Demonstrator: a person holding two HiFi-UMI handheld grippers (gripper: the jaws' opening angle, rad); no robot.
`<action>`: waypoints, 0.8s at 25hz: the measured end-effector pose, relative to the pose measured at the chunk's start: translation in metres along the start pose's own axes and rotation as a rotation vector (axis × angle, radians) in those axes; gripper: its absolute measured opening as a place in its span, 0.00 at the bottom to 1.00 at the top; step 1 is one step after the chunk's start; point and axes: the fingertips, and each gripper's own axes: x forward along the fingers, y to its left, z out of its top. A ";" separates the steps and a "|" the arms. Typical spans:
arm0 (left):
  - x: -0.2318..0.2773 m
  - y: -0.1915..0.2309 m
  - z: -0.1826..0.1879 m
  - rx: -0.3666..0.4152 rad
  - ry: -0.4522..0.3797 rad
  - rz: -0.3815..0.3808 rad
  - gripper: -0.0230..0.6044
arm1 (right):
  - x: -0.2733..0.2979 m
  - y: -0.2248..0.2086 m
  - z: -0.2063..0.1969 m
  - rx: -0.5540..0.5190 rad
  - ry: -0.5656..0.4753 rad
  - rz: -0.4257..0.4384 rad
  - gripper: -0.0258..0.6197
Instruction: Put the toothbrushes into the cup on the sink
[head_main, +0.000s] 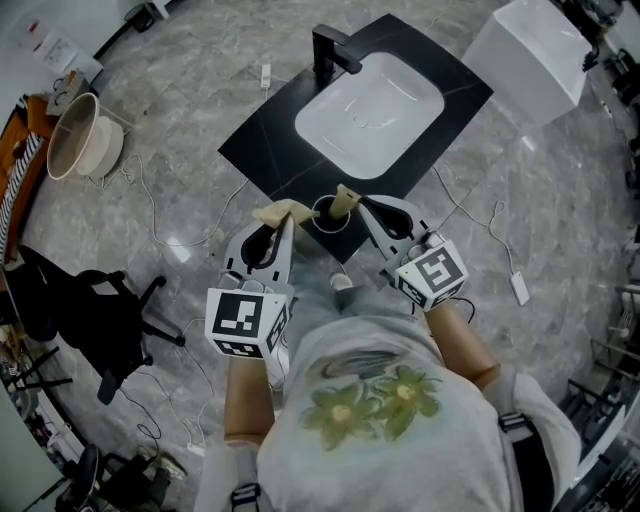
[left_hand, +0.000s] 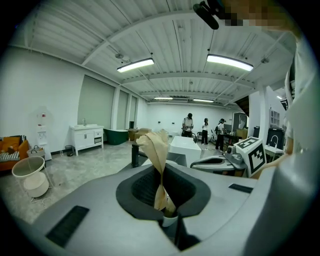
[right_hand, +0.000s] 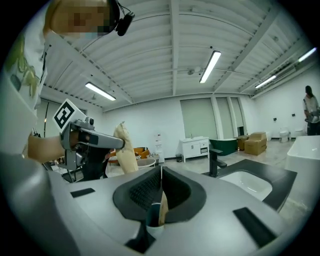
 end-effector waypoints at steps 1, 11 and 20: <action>0.001 -0.003 0.001 0.004 -0.001 -0.008 0.09 | -0.002 0.000 -0.002 -0.003 0.005 -0.004 0.11; 0.007 -0.024 0.012 0.057 0.000 -0.091 0.09 | -0.019 -0.006 -0.008 0.006 0.013 -0.049 0.11; 0.022 -0.040 0.000 0.098 0.042 -0.169 0.09 | -0.032 -0.011 -0.012 0.019 0.014 -0.078 0.11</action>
